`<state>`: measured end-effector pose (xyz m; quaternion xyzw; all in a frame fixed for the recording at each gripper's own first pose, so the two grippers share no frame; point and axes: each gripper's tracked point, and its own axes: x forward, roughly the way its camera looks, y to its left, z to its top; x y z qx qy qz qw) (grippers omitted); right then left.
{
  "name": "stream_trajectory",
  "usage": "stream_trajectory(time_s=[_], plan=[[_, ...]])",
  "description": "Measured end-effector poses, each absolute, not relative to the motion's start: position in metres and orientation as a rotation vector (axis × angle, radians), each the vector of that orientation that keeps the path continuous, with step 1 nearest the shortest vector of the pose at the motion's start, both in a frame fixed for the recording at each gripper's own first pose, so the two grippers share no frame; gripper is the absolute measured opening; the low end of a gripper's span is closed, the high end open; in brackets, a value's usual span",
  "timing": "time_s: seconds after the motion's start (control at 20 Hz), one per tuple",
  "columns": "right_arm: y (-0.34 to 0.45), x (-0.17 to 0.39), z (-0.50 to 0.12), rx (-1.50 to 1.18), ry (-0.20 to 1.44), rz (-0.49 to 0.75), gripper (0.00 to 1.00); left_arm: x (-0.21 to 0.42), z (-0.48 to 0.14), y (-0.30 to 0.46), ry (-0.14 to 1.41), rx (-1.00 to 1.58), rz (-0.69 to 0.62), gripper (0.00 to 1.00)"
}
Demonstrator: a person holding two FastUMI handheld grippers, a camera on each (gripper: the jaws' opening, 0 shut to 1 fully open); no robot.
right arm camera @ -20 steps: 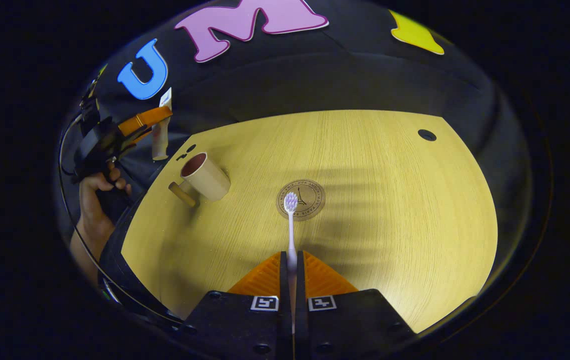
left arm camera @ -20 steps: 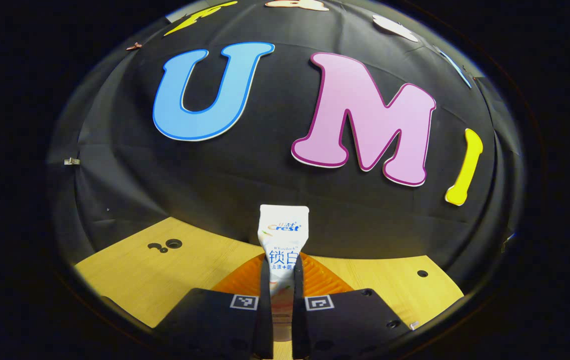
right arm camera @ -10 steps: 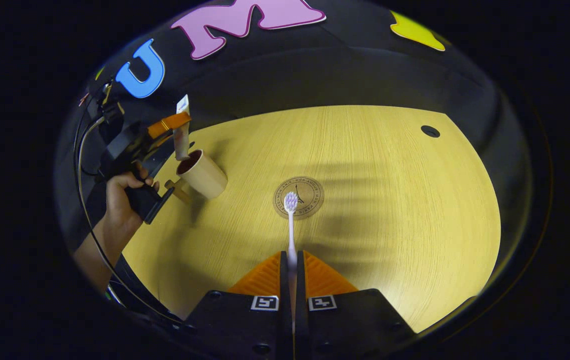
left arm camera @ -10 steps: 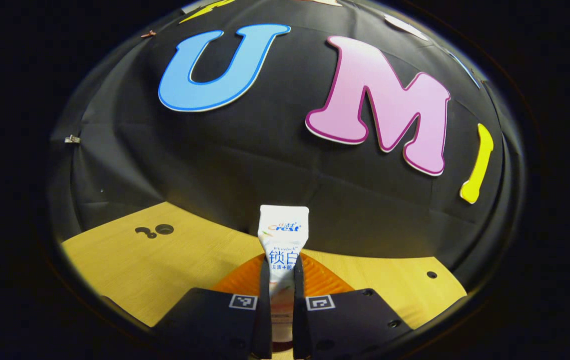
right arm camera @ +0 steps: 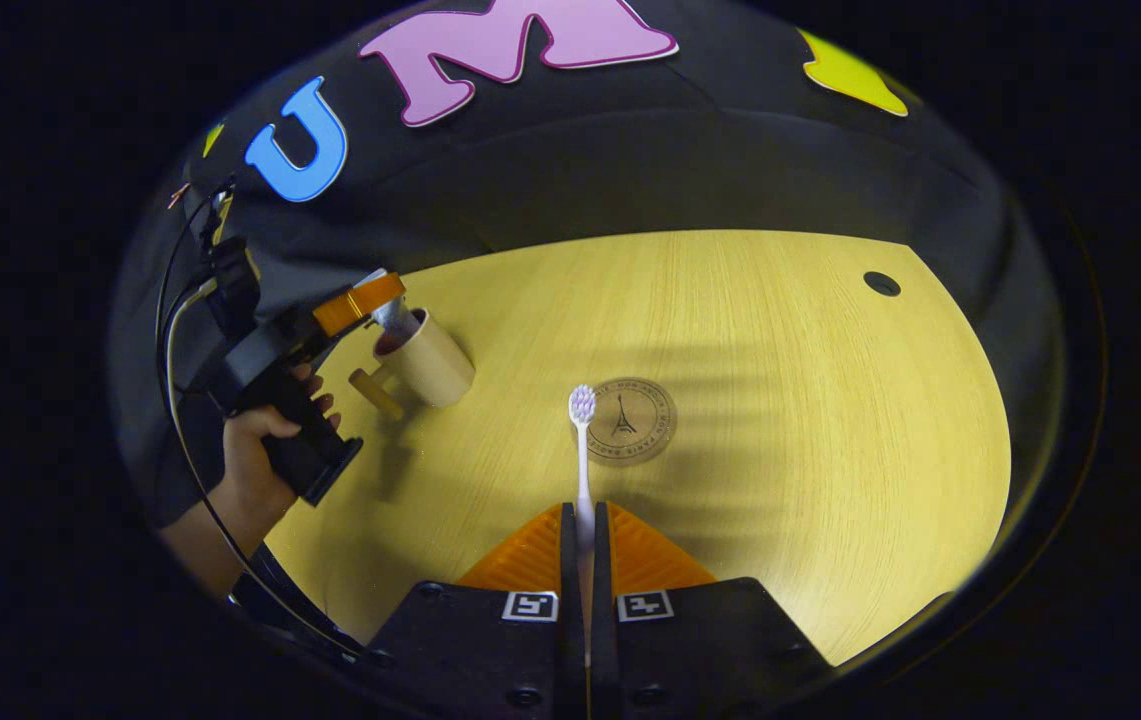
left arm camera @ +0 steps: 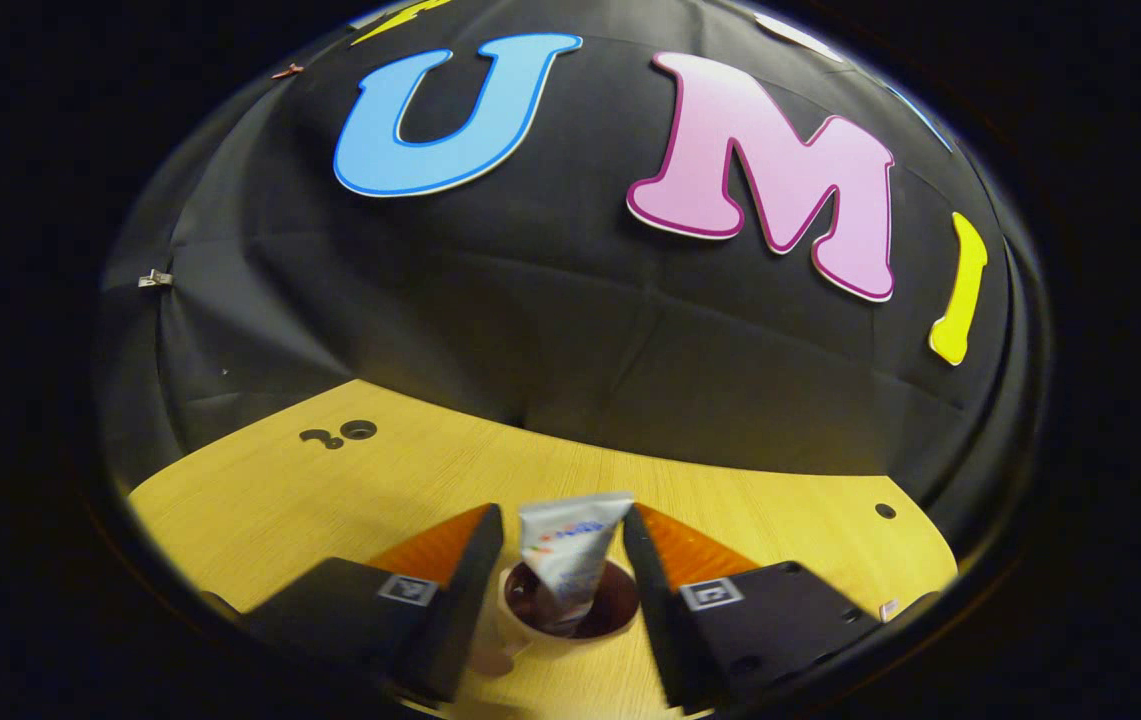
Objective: Put the toothbrush and toothpaste on the desktop into the cup, then pick up the cup and place it on the coaster on the desktop.
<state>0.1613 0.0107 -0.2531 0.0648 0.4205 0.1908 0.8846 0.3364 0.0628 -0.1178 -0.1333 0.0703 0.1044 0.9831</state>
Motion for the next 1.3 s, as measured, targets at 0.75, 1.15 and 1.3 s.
stream_trajectory(time_s=[0.75,1.15,1.3], plan=[[0.139,0.262,-0.167,0.239,0.547,0.542,0.07,0.155,-0.168,0.041,0.282,-0.282,0.265,0.98],[0.195,0.314,-0.166,0.413,0.457,0.553,0.06,0.125,-0.184,0.064,0.282,-0.347,0.320,0.98],[0.209,0.328,-0.173,0.444,0.430,0.545,0.07,0.123,-0.192,0.074,0.287,-0.344,0.334,0.98]])
